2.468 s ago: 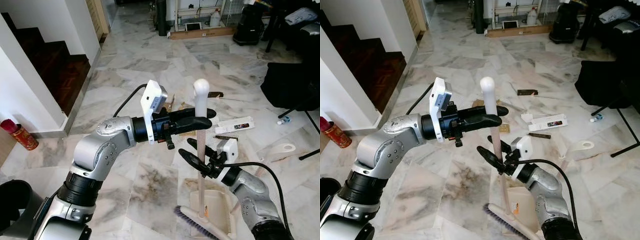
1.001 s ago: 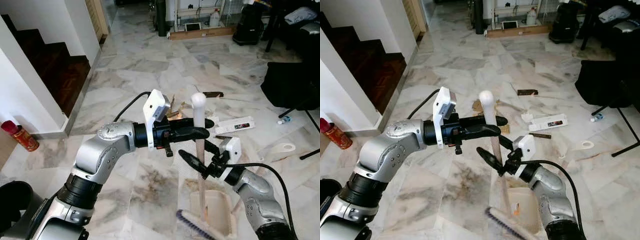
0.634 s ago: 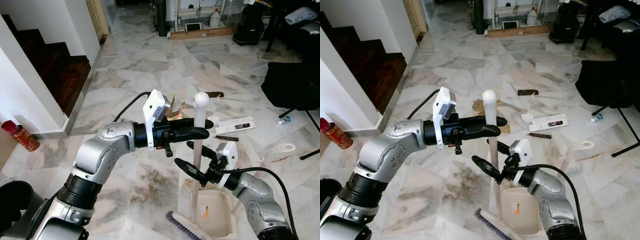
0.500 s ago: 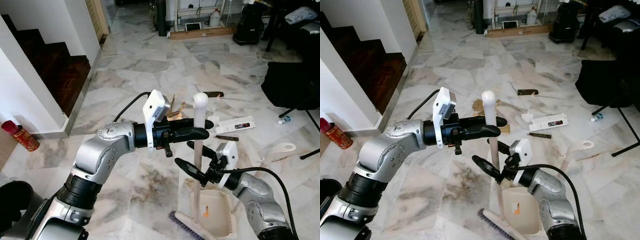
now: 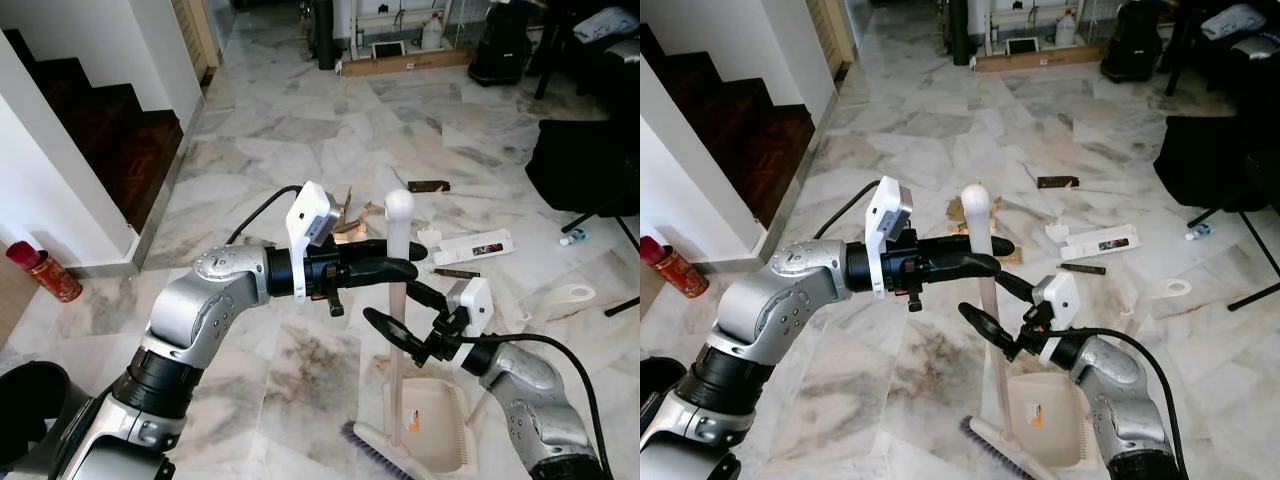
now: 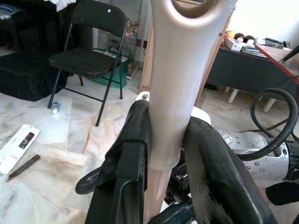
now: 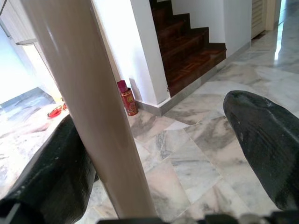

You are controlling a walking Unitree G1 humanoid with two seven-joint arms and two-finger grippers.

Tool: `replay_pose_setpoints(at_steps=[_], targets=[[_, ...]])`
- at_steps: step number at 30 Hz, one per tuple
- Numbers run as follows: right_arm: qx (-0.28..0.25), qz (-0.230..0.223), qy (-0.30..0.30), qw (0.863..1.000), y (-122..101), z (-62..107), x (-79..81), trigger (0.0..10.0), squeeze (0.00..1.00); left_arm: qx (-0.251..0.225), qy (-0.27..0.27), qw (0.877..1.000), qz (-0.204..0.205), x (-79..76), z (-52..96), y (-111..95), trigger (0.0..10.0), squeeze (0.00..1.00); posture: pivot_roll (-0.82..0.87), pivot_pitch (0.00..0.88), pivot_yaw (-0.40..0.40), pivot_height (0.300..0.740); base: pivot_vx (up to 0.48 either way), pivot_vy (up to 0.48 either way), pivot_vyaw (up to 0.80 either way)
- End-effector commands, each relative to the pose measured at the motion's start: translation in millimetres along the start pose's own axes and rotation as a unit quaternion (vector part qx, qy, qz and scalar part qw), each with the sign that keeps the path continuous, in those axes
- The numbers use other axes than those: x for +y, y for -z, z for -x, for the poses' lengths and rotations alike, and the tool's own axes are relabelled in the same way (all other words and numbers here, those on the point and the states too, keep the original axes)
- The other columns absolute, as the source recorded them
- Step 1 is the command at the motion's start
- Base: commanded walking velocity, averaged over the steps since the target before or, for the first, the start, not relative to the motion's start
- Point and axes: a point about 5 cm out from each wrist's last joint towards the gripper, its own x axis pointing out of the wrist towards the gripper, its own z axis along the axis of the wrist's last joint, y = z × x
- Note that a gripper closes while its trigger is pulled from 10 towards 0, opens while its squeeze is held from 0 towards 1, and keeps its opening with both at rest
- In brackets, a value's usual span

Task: Sweep floor

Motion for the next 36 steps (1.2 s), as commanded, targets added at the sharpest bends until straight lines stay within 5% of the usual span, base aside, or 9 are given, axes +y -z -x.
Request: replay_pose_setpoints(at_steps=[1,3,4,5,6,7,36], targets=[[-0.011,0.004,-0.002,1.000,-5.2,-0.3,1.5,10.0,0.00,0.004,-0.003,1.000,-0.007,1.5,3.3,0.2,10.0,0.00,-0.02,0.025,0.119,0.740,0.000,0.000,0.00],[-0.011,0.003,-0.003,1.000,-4.6,-0.6,2.2,10.0,0.00,0.004,-0.003,1.000,-0.008,1.7,3.3,-0.1,10.0,0.00,-0.02,0.026,0.121,0.740,0.000,0.000,0.00],[-0.011,0.003,-0.003,1.000,-4.7,-0.8,2.2,6.4,0.00,0.004,-0.003,1.000,-0.008,1.7,3.5,-0.1,10.0,0.00,-0.02,0.026,0.121,0.740,0.000,0.000,0.00],[-0.012,0.003,-0.002,1.000,-4.8,-0.8,2.4,6.4,0.00,0.004,-0.003,1.000,-0.008,1.7,3.6,-0.1,10.0,0.00,-0.02,0.026,0.121,0.740,0.000,0.000,0.00],[-0.013,0.002,-0.001,1.000,-5.0,-0.8,2.3,2.5,0.00,0.004,-0.003,1.000,-0.008,1.7,3.6,0.0,10.0,0.00,-0.02,0.026,0.120,0.740,0.000,0.000,0.00],[-0.015,0.000,-0.001,1.000,-5.3,-0.9,2.3,0.0,0.00,0.004,-0.003,1.000,-0.008,1.6,3.6,0.0,10.0,0.00,-0.02,0.026,0.120,0.740,0.000,0.000,0.00],[-0.024,0.001,-0.002,1.000,-10.7,-1.9,1.2,0.0,0.00,0.003,-0.008,1.000,-0.009,3.0,4.9,0.0,10.0,0.00,-0.02,0.025,0.122,0.740,0.000,0.000,0.00]])
